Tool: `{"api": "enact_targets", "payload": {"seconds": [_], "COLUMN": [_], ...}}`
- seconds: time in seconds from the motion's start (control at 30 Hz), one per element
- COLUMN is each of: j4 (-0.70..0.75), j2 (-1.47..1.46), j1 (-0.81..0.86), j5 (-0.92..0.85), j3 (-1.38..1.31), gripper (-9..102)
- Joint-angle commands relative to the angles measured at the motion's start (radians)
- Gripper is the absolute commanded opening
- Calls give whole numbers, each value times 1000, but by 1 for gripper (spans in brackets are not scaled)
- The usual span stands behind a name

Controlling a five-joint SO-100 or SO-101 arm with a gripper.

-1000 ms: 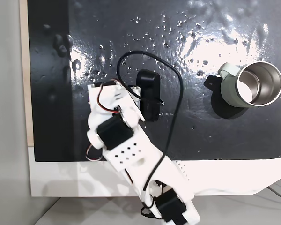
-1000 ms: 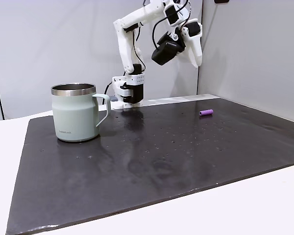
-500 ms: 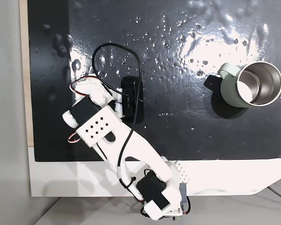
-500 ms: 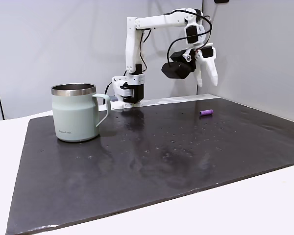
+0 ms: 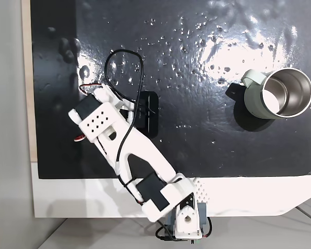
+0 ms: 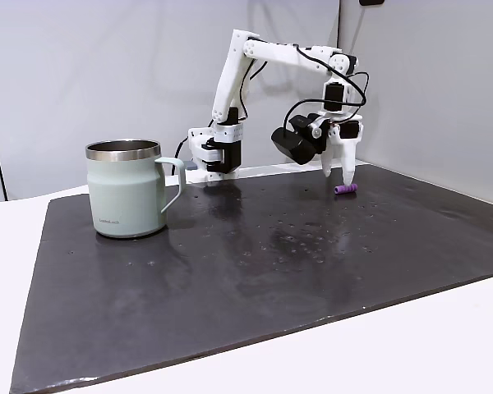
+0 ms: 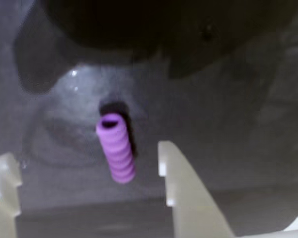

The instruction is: Grasp a pengrip and put it in the cup.

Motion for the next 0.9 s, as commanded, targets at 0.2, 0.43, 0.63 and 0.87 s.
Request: {"api": "enact_targets", "payload": {"seconds": [0.2, 0.43, 0.63, 0.87], "j4": [3, 3, 3, 8], "j2": [-98, -167, -196, -206], "j1": [-28, -51, -55, -35], "j5": [14, 17, 12, 9], "j3": [-152, -213, -239, -235], "gripper": [26, 25, 13, 0]}}
